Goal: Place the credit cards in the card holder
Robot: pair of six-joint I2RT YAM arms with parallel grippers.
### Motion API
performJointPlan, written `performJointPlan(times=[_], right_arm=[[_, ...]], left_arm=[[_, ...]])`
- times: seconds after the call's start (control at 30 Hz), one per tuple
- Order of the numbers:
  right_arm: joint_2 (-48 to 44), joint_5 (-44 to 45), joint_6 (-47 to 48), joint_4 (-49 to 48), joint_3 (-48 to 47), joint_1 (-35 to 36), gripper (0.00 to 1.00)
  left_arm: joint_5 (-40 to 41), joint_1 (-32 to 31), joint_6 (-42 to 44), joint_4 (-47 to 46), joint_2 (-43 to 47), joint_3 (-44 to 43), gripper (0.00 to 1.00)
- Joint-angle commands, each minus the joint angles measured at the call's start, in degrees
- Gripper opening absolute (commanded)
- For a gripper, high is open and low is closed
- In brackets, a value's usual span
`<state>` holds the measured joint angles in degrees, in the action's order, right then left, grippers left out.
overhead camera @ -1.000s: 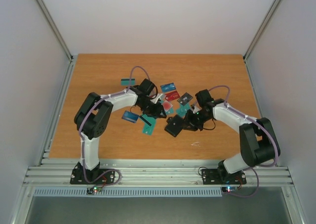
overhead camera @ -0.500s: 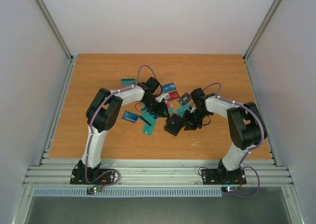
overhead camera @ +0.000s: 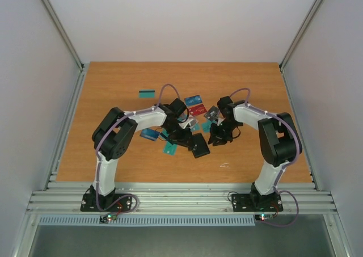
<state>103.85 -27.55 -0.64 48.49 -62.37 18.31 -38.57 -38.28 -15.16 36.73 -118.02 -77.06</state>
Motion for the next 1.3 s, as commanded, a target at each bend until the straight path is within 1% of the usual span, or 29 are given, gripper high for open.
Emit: performJointPlan(times=[0.0, 0.13, 0.2, 0.3, 0.4, 0.5, 0.6, 0.67, 0.8, 0.93, 1.07, 1.27], right_arm=[[-4.69, 3.11, 6.0, 4.97, 0.55, 0.24, 0.24], [-9.48, 0.12, 7.38, 5.94, 1.77, 0.24, 0.24], [-11.25, -2.4, 7.53, 6.04, 2.13, 0.24, 0.24], [-12.68, -6.11, 7.26, 4.9, 2.79, 0.33, 0.24], [-12.42, -7.24, 6.25, 3.68, 3.04, 0.33, 0.24], [-11.3, -9.84, 5.41, 2.74, 2.61, 0.4, 0.23], [-11.01, -14.38, 5.51, 0.53, 2.61, 0.78, 0.24], [-10.68, -15.7, 6.82, -0.38, 2.47, 1.07, 0.25], [-8.63, -12.85, 11.54, 0.36, 1.09, 1.6, 0.25], [-6.91, -13.16, 14.24, -0.93, 0.85, 2.31, 0.25], [-5.97, -13.62, 13.83, -4.05, 1.57, 3.61, 0.24], [-6.12, -13.77, 10.88, -12.89, 5.36, 5.29, 0.24]], left_arm=[[3.7, -0.05, -4.39, 0.15, 5.7, 1.41, 0.35], [2.51, -0.13, -1.8, 1.74, 9.32, 0.55, 0.43], [1.24, -0.11, 0.49, 2.03, 11.13, 0.3, 0.44], [-0.36, -0.18, 4.31, 4.07, 10.93, -1.43, 0.44], [1.65, -1.34, 5.88, 8.4, 8.48, -5.56, 0.41], [8.18, -2.92, 2.84, 11.41, 7.2, -9.03, 0.37], [10.57, -3.02, -2.78, 10.16, 6.97, -8.83, 0.33], [11.27, -2.87, -4.8, 9.14, 6.0, -9.34, 0.29], [7.34, -1.98, -7.22, 9.11, 0.72, -12.89, 0.2], [5.49, -1.97, -7.68, 9.36, -1.96, -13.61, 0.18], [5.7, -1.59, -7.74, 10.47, -4.74, -15.13, 0.16], [5.62, -0.47, -9.57, 7.79, -4.22, -13.53, 0.14]])
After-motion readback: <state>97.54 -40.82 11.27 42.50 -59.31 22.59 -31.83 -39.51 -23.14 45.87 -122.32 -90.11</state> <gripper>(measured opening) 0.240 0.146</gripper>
